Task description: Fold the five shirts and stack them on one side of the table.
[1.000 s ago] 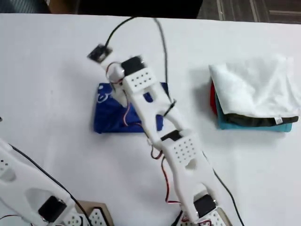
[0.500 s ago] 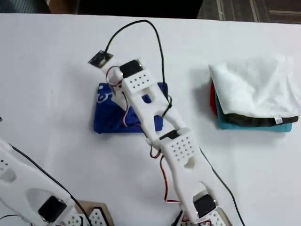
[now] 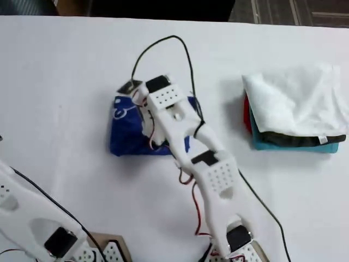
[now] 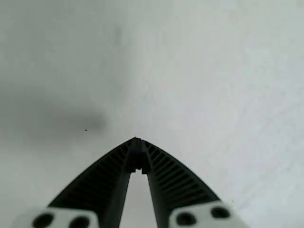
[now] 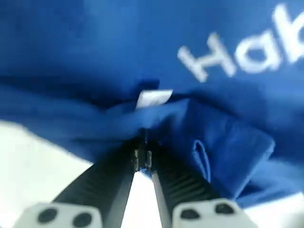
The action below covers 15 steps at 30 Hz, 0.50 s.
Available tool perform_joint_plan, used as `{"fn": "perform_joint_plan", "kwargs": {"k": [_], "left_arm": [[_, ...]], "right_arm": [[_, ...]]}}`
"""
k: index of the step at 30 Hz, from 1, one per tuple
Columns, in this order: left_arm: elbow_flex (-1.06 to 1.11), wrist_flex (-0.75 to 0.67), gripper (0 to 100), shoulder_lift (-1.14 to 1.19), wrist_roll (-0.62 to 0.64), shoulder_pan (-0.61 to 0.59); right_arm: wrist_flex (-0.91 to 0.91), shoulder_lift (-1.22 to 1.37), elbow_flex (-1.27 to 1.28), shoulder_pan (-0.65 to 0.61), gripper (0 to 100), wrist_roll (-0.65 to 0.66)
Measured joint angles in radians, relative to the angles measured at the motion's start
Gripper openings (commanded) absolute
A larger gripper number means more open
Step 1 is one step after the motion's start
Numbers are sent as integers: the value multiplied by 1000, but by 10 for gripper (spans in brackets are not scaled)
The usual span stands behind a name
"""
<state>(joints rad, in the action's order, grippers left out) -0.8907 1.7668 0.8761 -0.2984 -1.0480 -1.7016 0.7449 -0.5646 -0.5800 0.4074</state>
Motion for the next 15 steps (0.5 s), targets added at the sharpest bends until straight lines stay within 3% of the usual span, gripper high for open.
{"fn": "perform_joint_plan", "kwargs": {"k": [7, 15], "left_arm": [[0, 0, 26, 0, 0, 0], [0, 0, 26, 0, 0, 11]], "right_arm": [[8, -295, 184, 6, 22, 0], [325, -302, 193, 5, 22, 0]]}}
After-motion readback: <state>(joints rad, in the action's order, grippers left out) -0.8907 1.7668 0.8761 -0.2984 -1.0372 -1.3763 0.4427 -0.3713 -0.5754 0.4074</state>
